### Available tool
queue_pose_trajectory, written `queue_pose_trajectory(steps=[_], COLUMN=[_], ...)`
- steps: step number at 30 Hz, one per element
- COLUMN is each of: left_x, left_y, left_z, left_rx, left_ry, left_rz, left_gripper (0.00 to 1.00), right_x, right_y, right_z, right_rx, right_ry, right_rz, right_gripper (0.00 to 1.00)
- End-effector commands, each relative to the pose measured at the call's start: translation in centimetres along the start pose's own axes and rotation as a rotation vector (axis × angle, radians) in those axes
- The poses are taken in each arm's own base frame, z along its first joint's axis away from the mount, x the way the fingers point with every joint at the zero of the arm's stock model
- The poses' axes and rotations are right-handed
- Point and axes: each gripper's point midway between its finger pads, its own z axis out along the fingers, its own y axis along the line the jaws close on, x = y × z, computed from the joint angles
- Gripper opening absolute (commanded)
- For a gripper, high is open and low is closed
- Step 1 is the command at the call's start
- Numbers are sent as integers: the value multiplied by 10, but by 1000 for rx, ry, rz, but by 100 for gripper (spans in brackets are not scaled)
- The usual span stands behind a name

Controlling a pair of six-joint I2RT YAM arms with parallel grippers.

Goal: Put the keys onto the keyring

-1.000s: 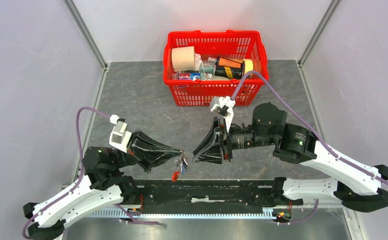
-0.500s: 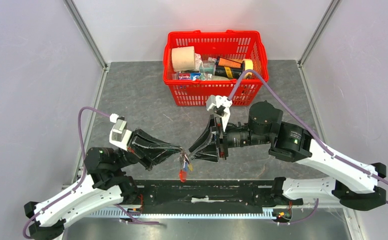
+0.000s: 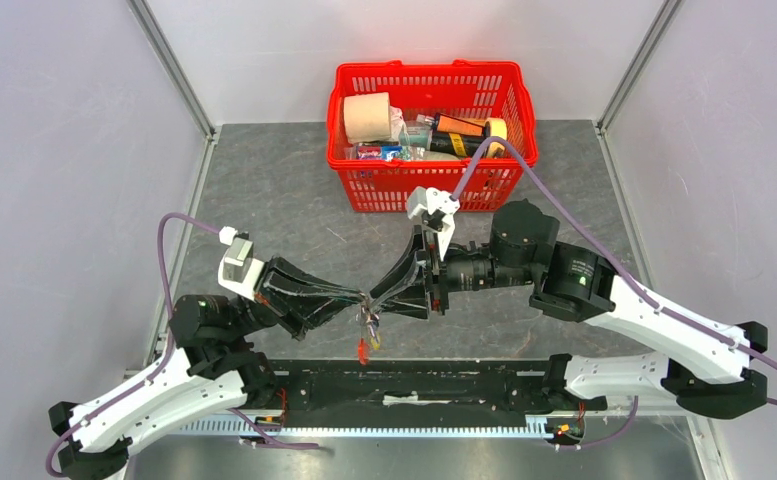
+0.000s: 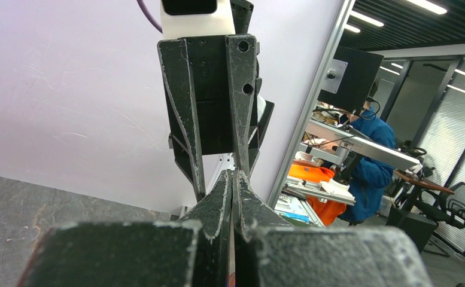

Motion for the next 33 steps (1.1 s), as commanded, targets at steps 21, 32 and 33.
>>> queue_pose_trajectory(steps=[21, 32, 33], left_x=[-15, -16, -16], left_y=[-2, -2, -2], left_z=[2, 1, 1], left_rx=[5, 4, 5], left_ry=[-80, -88, -89], left_rz=[-1, -2, -3], left_gripper=[2, 2, 2], right_x=[-23, -24, -24], right_y=[14, 15, 14], right_z=[3, 4, 4], right_rx=[-55, -55, -52], right_ry=[-68, -67, -68], right_rz=[-77, -80, -80], right_gripper=[27, 0, 0])
